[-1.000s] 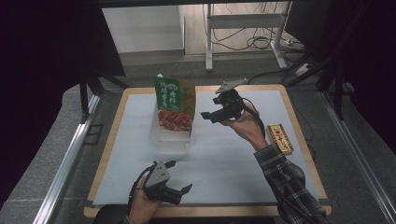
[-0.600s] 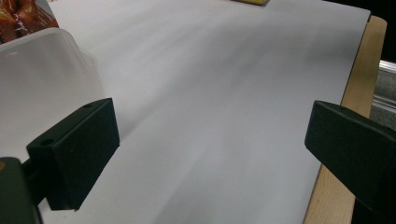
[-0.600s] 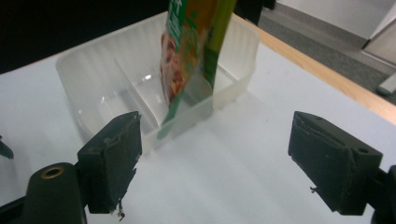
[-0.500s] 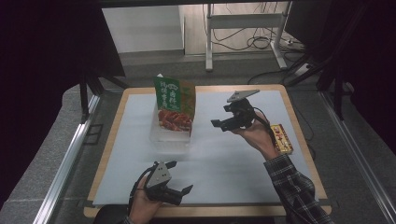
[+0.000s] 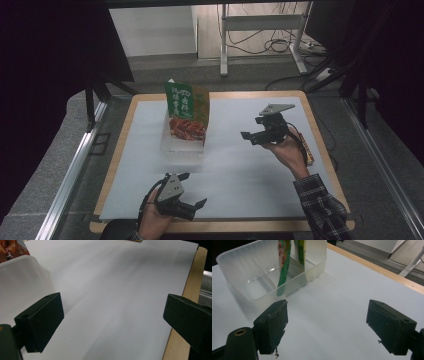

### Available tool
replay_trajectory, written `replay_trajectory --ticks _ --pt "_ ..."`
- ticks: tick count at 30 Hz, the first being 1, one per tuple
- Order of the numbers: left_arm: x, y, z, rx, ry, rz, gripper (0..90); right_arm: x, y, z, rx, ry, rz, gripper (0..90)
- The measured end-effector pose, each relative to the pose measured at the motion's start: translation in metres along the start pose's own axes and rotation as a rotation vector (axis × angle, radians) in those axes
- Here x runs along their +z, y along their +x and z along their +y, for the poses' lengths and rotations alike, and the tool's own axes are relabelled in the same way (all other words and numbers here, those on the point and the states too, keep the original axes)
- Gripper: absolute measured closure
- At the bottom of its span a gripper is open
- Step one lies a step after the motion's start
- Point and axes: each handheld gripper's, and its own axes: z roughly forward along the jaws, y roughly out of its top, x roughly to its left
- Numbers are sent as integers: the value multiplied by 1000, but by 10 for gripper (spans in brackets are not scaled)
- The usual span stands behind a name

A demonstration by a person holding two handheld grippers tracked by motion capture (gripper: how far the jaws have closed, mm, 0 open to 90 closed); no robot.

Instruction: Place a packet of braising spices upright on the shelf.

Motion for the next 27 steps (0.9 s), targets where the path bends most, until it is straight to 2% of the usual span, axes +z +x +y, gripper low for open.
replay_trajectory --ticks 8,16,22,27 --pt "0 -1 0 -4 -7 -3 28 -4 -12 -17 12 29 -68 164" --pt "0 -1 0 1 -4 -6 28 -17 -26 -28 24 47 -147 153" --pt "1 -2 0 6 4 -3 29 -28 -43 -40 75 63 -194 155" --pt "1 -2 0 7 5 -1 30 -34 -57 -51 142 94 -238 155"
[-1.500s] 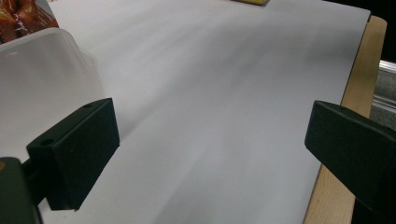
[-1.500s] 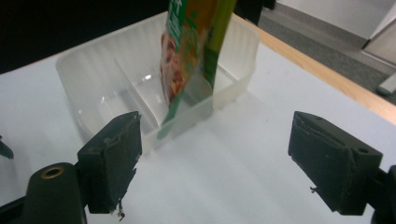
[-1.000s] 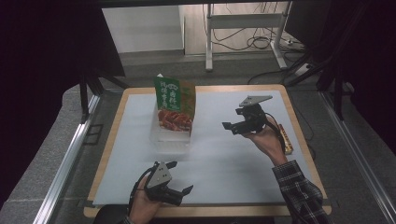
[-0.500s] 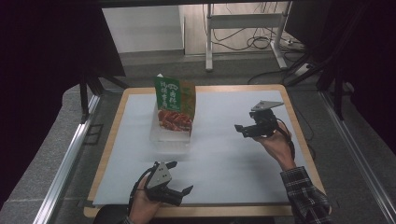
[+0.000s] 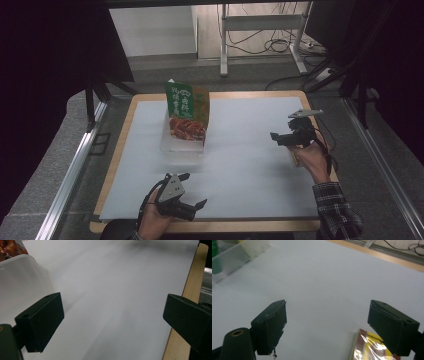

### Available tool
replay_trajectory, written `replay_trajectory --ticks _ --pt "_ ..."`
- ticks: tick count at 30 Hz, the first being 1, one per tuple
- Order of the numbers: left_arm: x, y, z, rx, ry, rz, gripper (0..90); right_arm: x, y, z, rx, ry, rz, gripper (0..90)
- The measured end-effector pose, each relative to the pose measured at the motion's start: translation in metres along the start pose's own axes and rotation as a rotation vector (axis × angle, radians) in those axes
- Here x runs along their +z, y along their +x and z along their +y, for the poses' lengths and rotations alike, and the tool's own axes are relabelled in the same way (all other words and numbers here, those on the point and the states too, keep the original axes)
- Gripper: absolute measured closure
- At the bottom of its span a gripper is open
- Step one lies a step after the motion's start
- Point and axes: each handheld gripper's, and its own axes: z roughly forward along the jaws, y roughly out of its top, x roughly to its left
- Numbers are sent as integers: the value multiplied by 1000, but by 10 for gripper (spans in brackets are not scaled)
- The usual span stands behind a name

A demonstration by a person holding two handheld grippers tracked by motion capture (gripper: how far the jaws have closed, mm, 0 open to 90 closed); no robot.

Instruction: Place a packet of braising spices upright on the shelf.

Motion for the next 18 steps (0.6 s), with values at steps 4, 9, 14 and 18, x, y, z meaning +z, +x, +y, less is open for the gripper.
replay_trajectory --ticks 4,9,14,18 --pt "0 0 0 1 1 0 30 0 -12 -9 60 30 -25 117" --pt "0 0 0 5 4 1 30 1 -23 -21 90 73 -64 74" --pt "0 -1 0 8 7 3 30 8 -31 -31 113 126 -100 96" --pt "1 -1 0 12 11 3 31 13 -35 -38 111 173 -137 137"
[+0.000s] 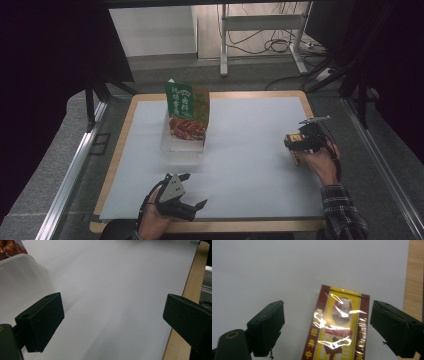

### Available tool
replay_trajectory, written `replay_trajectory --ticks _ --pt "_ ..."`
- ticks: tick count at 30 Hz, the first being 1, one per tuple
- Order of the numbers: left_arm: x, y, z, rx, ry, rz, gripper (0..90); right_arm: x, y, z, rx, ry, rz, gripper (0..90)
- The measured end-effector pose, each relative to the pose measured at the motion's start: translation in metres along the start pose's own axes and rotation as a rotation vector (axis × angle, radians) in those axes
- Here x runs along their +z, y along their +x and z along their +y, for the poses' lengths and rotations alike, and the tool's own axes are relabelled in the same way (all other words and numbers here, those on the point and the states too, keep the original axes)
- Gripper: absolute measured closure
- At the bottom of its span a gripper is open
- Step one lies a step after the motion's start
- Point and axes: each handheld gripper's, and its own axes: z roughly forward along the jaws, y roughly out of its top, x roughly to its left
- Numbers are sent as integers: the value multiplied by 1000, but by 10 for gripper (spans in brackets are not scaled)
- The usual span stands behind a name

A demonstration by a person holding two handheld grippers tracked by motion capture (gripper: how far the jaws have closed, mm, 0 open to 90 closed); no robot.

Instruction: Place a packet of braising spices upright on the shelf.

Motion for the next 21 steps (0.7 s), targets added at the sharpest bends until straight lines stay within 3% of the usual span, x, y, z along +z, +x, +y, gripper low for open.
replay_trajectory --ticks 13,21 --pt "1 -1 0 8 7 5 32 14 -7 -11 8 89 -24 241" --pt "0 -1 0 13 5 10 34 12 -6 -11 35 110 -2 312"
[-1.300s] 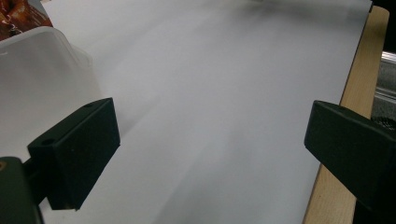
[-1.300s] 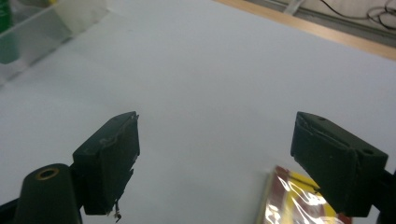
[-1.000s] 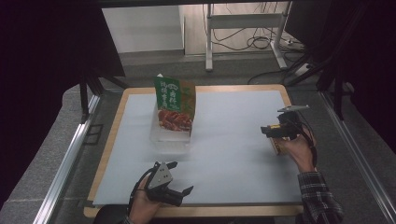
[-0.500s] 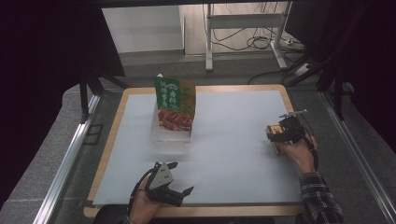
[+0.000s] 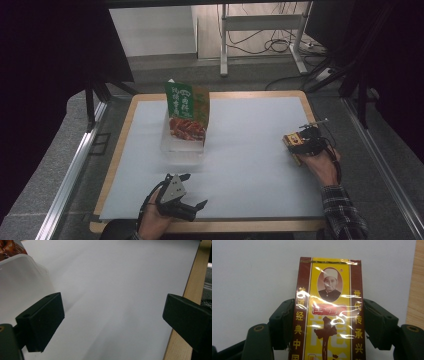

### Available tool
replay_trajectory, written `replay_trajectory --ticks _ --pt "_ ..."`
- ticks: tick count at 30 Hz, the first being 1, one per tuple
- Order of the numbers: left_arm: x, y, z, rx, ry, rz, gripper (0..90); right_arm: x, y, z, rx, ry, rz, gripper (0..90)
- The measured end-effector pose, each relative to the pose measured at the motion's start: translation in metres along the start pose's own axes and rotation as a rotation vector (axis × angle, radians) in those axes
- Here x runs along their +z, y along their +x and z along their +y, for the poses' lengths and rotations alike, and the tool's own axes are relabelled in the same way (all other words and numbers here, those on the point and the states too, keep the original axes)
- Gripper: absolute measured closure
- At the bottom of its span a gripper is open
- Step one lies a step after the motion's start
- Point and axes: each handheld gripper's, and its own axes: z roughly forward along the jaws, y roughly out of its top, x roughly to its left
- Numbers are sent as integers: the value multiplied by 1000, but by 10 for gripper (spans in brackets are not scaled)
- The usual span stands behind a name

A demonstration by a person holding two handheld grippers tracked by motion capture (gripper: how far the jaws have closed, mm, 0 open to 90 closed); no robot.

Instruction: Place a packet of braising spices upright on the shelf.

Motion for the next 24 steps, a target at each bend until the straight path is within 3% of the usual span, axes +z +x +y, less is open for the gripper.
replay_trajectory --ticks 5,9,18,24 --pt "-1 0 0 -1 -4 3 34 -8 3 2 -21 -21 8 316" --pt "-1 0 0 -2 -6 3 34 -19 13 4 -66 -43 33 317" --pt "-1 -1 1 4 -5 1 34 -44 49 4 -187 -80 126 317" --pt "-1 -1 1 5 -5 -1 34 -49 75 2 -266 -85 200 316"
